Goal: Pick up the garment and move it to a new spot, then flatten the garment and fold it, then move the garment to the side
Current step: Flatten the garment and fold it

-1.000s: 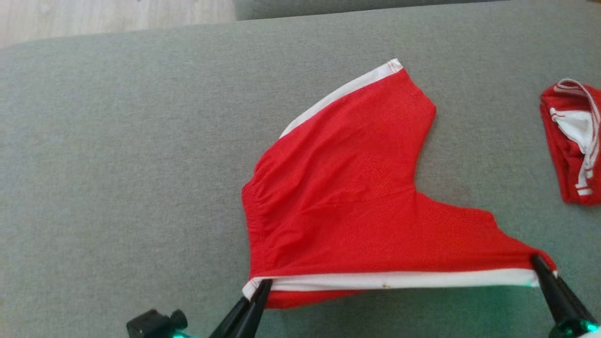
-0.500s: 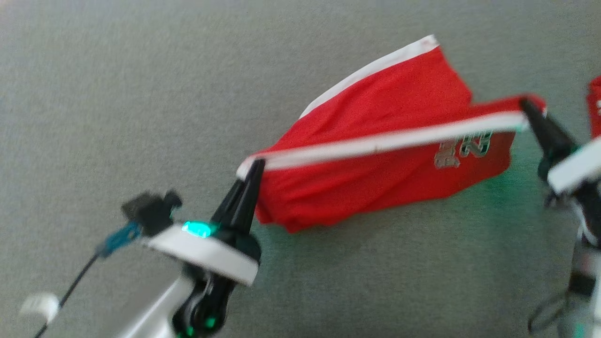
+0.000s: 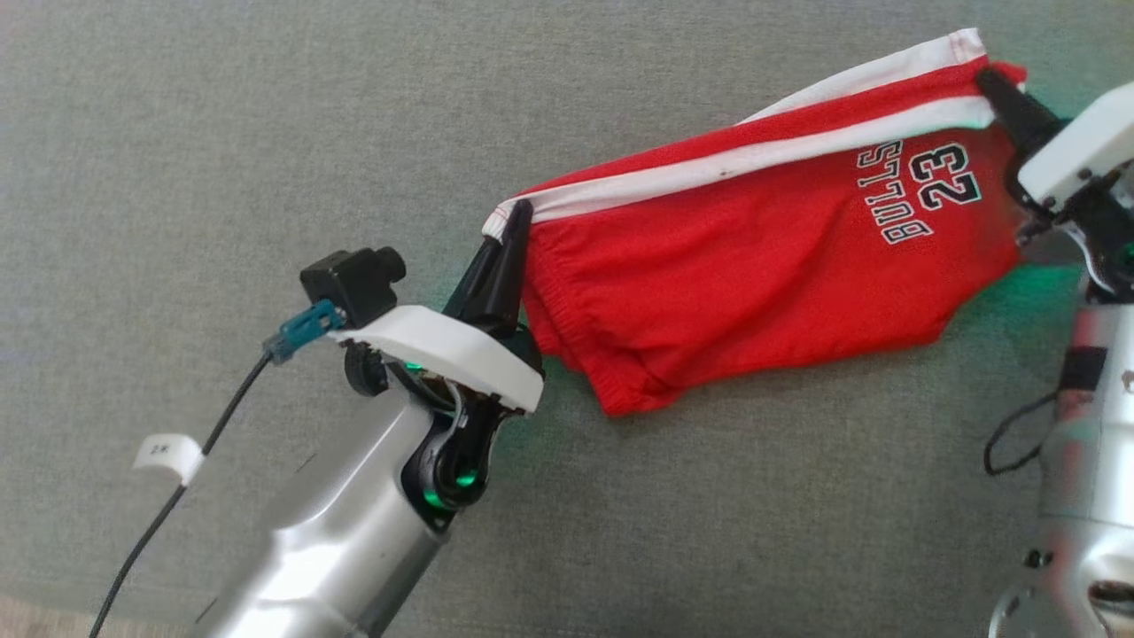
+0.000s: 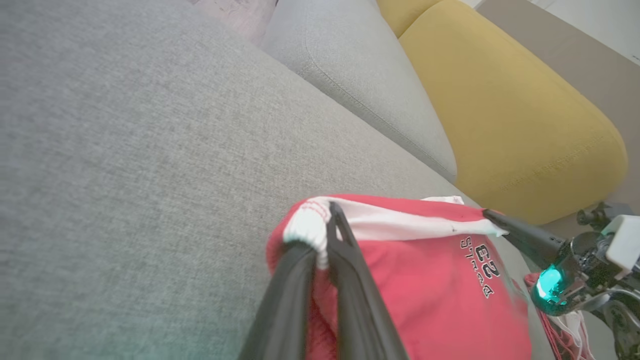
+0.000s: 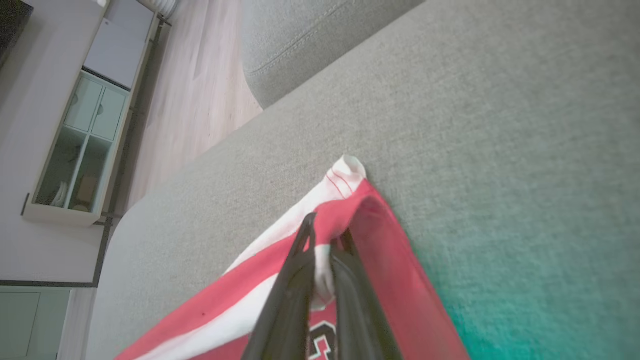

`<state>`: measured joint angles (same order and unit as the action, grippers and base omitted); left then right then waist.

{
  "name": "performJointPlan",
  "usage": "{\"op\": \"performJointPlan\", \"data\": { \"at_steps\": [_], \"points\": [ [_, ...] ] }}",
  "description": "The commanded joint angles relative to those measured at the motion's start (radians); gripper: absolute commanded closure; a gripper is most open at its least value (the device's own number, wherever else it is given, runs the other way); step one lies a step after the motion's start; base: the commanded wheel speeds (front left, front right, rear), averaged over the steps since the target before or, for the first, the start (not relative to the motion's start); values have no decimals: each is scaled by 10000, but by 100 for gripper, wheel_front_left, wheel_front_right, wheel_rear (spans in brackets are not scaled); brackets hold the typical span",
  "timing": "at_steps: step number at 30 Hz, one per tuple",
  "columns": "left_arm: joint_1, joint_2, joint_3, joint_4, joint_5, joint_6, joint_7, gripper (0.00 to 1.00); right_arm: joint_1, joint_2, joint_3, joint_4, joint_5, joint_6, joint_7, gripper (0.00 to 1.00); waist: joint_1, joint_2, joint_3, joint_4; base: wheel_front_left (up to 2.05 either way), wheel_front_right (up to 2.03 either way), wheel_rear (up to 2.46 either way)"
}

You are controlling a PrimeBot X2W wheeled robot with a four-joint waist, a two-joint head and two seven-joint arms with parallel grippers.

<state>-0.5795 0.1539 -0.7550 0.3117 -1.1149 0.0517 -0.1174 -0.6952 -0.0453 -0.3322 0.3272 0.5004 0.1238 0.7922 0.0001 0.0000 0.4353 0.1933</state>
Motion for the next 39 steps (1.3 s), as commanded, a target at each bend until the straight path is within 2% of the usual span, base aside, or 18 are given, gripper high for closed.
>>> {"op": "performJointPlan", "data": {
  "at_steps": [1,2,3,4,5,6,7,9,10,12,16,17,18,19,21,25,31,39],
  "points": [
    [-346,82,244,-114,21,-41,-100,100,-489,-49,261,-347,-15,69,-209,73,-1,0,31,45,0,0,0],
    [-393,51,227,-1,25,-63,-89,100,-574,-49,276,-278,16,69,-408,44,-1,0,30,56,0,0,0],
    [-432,20,213,98,30,-89,-90,100,-639,-49,292,-212,29,69,-601,9,-1,0,25,61,0,0,0],
    [-460,-12,212,186,21,-110,-97,100,-696,-49,324,-184,24,69,-816,0,-1,0,27,61,0,0,0],
    [-478,-45,231,278,5,-96,-114,100,-739,-49,340,-151,68,69,-1021,0,-1,0,27,57,0,0,0],
    [-488,-63,233,361,12,-88,-139,95,-757,-49,298,-78,117,69,-1187,0,-1,0,14,43,0,0,0],
    [-474,-72,208,424,10,-113,-131,80,-743,-49,312,-10,113,69,-1254,0,-1,0,-10,17,0,0,0],
    [-397,-32,210,513,-21,-79,-103,21,-647,-49,438,13,98,69,-1197,0,-1,0,-59,-85,0,0,0],
    [-352,19,179,520,-11,-66,-62,0,-579,-63,515,-75,56,69,-1193,0,-1,0,-83,-136,0,0,0],
    [-239,174,160,488,41,48,-30,0,-416,-145,620,-364,78,69,-1328,0,-1,0,-147,-244,0,0,0],
    [-140,832,-6,185,947,889,-368,0,116,-902,1305,-1309,-269,69,-2096,0,-1,0,-199,-437,0,0,0],
    [-140,832,-6,185,947,889,-368,0,116,-902,1305,-1309,-269,69,-2096,0,-1,0,-199,-437,0,0,0],
    [-90,982,-93,21,1215,1105,-467,0,330,-1174,1496,-1499,-401,69,-2309,0,-1,0,-223,-457,0,0,0],
    [62,1229,-246,-423,1657,1485,-629,0,814,-1795,2000,-1834,-730,69,-2675,0,-1,0,-228,-491,0,0,0],
    [299,1368,-321,-974,1876,1730,-756,0,1250,-2106,2226,-1928,-712,69,-2837,0,-1,0,-210,-510,0,0,0],
    [758,1481,-402,-1853,1889,1957,-766,0,1820,-2210,2424,-1922,-365,69,-2889,0,-1,0,-125,-491,0,0,0],
    [812,1775,-577,-2318,2238,2274,-663,0,1839,-2078,2798,-1663,-358,69,-3068,0,-1,0,-35,-490,0,0,0],
    [810,2495,-951,-2781,3641,3286,-846,0,1183,-1927,3442,-765,-931,69,-2564,0,-1,0,-152,-409,0,0,0]
  ]
}}
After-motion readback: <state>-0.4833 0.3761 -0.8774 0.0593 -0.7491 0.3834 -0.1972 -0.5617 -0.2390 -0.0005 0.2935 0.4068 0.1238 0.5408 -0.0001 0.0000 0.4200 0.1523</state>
